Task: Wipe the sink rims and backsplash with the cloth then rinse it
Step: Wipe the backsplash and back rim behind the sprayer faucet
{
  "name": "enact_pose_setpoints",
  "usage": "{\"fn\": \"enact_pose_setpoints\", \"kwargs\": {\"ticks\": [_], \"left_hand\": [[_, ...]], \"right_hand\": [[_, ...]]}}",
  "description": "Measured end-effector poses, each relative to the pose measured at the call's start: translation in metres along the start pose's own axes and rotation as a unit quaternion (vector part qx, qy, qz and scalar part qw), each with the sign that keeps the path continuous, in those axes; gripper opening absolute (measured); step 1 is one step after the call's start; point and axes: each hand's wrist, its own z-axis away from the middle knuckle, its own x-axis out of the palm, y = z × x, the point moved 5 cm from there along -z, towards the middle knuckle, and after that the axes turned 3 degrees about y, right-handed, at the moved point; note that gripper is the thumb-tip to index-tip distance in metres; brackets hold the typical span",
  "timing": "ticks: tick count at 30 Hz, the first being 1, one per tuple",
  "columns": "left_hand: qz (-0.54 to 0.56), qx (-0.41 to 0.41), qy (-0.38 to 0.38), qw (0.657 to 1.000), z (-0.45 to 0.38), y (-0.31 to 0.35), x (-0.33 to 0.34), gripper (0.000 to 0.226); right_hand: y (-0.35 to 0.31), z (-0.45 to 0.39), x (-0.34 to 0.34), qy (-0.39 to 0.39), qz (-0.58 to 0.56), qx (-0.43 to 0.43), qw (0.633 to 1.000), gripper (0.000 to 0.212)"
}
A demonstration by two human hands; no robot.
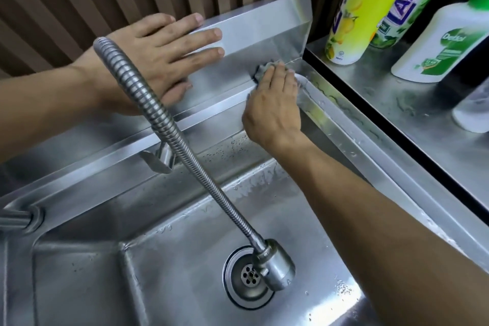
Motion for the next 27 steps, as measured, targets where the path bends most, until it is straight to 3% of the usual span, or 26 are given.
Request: {"fn": "enact_pose_setpoints", "kwargs": {"ticks": [5, 10, 16, 21, 24, 27], "left_hand": [[-0.023, 0.057, 0.012, 0.998, -0.029, -0.008, -0.004, 0.061], [0.001, 0.08, -0.016, 0.997, -0.051, -0.006, 0.003, 0.071], [0.016, 0.095, -0.03, 0.995, -0.055, -0.006, 0.007, 0.073], [0.019, 0.078, -0.021, 0.997, -0.056, -0.005, 0.007, 0.076], [0.016, 0.079, -0.029, 0.996, -0.056, -0.005, 0.007, 0.078], [0.01, 0.083, -0.036, 0.996, -0.057, -0.004, 0.007, 0.08]], "right_hand": [[0.005, -0.009, -0.009, -0.009, -0.036, 0.065, 0.997, 0.077], [-0.016, 0.01, -0.004, 0.002, -0.079, 0.012, 0.997, 0.075], [-0.006, -0.01, -0.007, 0.008, -0.098, 0.09, 0.991, 0.084], [-0.019, 0.012, -0.003, 0.057, -0.215, 0.028, 0.974, 0.076], [-0.012, 0.014, -0.001, 0.076, -0.145, -0.01, 0.986, 0.078], [-0.002, 0.013, -0.005, 0.024, -0.026, -0.053, 0.998, 0.089]]}}
